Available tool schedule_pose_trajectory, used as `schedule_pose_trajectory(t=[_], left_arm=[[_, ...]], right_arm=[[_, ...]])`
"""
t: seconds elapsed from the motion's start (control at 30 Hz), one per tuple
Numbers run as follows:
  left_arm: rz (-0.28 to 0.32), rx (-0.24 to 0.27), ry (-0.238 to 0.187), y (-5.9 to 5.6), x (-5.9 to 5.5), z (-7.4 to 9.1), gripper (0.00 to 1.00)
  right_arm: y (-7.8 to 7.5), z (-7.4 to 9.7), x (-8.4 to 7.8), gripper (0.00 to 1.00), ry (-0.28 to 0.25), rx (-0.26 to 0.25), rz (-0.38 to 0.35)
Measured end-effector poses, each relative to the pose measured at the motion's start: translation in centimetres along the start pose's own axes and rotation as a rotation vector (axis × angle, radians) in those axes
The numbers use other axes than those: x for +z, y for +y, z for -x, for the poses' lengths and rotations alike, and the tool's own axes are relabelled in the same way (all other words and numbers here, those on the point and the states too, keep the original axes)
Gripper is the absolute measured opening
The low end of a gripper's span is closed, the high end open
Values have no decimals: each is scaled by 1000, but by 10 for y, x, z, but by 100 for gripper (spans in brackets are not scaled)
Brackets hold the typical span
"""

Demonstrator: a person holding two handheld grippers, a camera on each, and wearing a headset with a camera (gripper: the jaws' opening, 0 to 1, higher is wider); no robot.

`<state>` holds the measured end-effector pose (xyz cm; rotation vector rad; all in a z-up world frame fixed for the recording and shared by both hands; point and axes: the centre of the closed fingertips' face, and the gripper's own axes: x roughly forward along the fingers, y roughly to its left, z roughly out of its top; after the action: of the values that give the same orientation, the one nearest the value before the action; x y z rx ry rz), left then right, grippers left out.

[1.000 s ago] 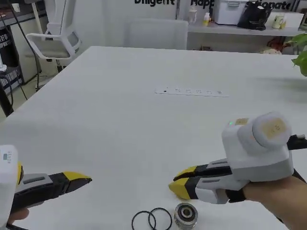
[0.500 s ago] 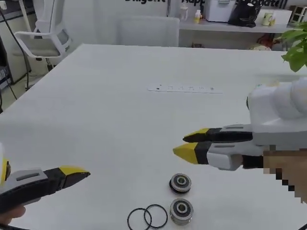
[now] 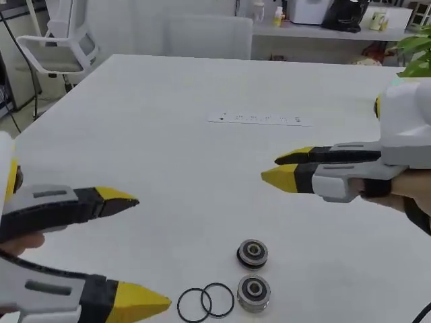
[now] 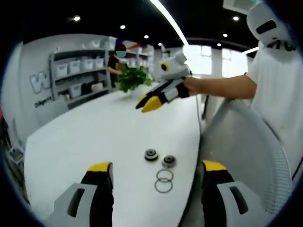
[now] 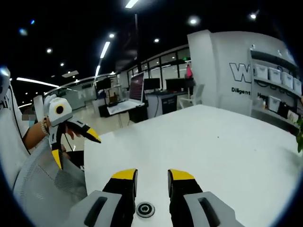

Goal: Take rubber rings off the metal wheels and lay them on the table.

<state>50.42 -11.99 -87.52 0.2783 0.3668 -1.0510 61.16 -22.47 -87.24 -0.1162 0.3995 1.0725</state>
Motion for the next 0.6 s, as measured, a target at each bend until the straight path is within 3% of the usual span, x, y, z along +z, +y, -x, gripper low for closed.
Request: schedule_pose_trajectory(t=[0.13,0.3,0.43,0.6], left_arm=[[-82,-11,-5,11,18,-5,73],[-117,-17,-13,24,37,-11,73],[-129,-24,-53,32,56,-22,72],[-167,-39,-49,35,65,-43,72]], right_arm=[[-13,1,-1,24,-2,-26,-5],[-18,2,-5,25,-1,-21,19],[-18,1,-19,27,8,-6,10],[-16,-2,-43,29,43,14,-16]])
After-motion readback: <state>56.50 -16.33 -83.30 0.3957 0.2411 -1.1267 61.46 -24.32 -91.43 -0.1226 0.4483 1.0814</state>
